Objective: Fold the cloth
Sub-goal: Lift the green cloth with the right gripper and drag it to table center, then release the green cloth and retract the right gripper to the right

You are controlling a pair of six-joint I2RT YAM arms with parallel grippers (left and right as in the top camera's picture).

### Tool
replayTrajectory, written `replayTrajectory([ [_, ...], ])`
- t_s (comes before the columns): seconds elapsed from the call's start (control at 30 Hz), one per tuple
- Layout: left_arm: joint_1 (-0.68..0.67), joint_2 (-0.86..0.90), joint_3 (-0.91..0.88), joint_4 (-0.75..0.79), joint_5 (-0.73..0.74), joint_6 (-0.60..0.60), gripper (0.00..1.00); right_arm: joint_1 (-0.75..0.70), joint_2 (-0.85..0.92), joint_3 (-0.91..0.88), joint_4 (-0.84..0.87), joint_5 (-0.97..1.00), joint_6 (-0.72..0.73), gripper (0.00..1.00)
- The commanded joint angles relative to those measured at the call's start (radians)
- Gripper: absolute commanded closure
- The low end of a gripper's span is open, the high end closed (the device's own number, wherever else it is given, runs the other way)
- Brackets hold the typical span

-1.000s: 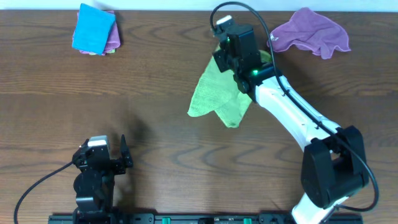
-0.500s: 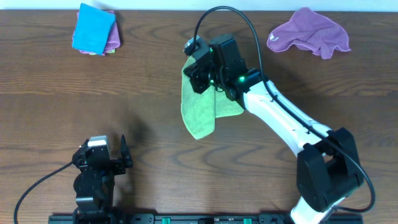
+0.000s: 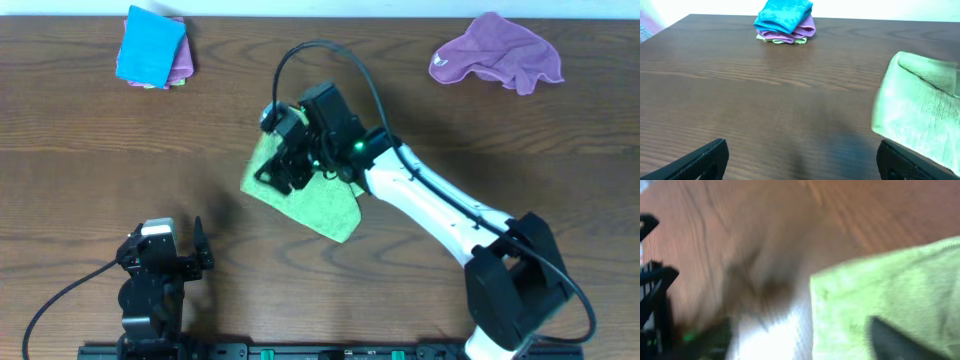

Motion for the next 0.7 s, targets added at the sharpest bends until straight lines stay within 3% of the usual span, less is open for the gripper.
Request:
replayTrajectory([
  [0.0,0.004,-0.006,-0.022,-0.003,-0.006,0.011,0.05,-0.002,0.001,0.015,-0.021,0.063,-0.024,0.01],
  [0.3,0.004,-0.006,-0.022,-0.003,-0.006,0.011,0.05,-0.058,0.034,0.015,-0.023,0.471,-0.025,0.03],
  [0.47,0.004,-0.006,-0.022,-0.003,-0.006,0.011,0.05,-0.124,0.064,0.015,-0.158,0.531,0.031,0.19],
  [0.6,0.004,-0.006,-0.022,-0.003,-0.006,0.011,0.05,-0.206,0.035,0.015,-0.307,0.681,0.182,0.21],
  [0.67,0.004,-0.006,-0.022,-0.003,-0.006,0.011,0.05,-0.254,0.006,0.015,-0.369,0.677,0.182,0.22],
])
